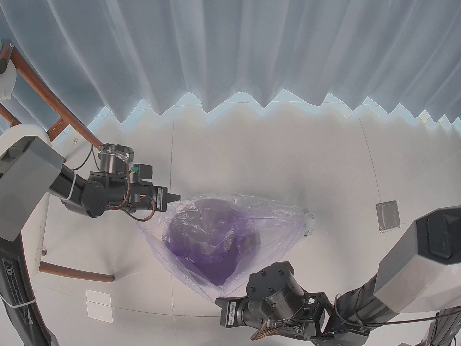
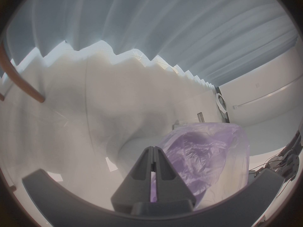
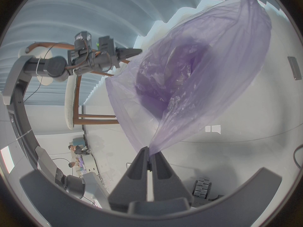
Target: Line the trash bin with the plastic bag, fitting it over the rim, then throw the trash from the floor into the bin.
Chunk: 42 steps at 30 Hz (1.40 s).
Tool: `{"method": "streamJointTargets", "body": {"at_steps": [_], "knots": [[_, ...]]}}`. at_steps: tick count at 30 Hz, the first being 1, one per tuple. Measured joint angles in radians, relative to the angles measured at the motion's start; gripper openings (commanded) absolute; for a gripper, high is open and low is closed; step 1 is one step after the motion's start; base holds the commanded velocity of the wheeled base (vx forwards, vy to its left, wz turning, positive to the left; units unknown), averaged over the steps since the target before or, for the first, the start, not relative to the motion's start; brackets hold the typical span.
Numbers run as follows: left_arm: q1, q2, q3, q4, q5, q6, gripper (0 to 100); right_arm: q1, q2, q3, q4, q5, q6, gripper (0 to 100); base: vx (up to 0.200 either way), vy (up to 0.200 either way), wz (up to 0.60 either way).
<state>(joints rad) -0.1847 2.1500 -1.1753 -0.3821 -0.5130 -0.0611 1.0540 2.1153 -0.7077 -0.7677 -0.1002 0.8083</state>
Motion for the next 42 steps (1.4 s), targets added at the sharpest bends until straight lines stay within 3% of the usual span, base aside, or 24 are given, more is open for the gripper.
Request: {"method": "streamJointTargets", "body": {"at_steps": [7, 12, 13, 26, 36, 37, 42], "knots": [[0.063, -0.091, 0.128, -0.006, -0.026, 0.002, 0, -0.008, -0.021, -0.001, 0.0, 0.0, -0.003, 0, 0.0, 0.0, 0.0], [0.073, -0.13, 0.144, -0.013, -0.035, 0.001, 0, -0.014, -0.023, -0.007, -0.002, 0.0, -0.004, 0, 0.0, 0.0, 0.0], [0.071, -0.131, 0.133, -0.017, -0.031, 0.001, 100, -0.015, -0.023, -0.007, -0.007, 0.0, -0.004, 0, 0.0, 0.0, 0.0], [-0.035, 0.005, -0.064, -0.014, 0.01, 0.01, 100, -0.015, -0.019, 0.008, -0.048, -0.001, -0.003, 0, 0.0, 0.0, 0.0], [-0.113, 0.074, -0.126, 0.021, 0.007, 0.011, 100, -0.013, -0.019, 0.016, -0.071, -0.001, -0.004, 0, 0.0, 0.0, 0.0], [-0.116, 0.077, -0.126, 0.021, 0.007, 0.011, 0, -0.013, -0.019, 0.016, -0.072, -0.001, -0.004, 0, 0.0, 0.0, 0.0], [-0.12, 0.084, -0.123, 0.022, 0.007, 0.011, 0, -0.013, -0.017, 0.016, -0.072, -0.001, -0.004, 0, 0.0, 0.0, 0.0]]}}
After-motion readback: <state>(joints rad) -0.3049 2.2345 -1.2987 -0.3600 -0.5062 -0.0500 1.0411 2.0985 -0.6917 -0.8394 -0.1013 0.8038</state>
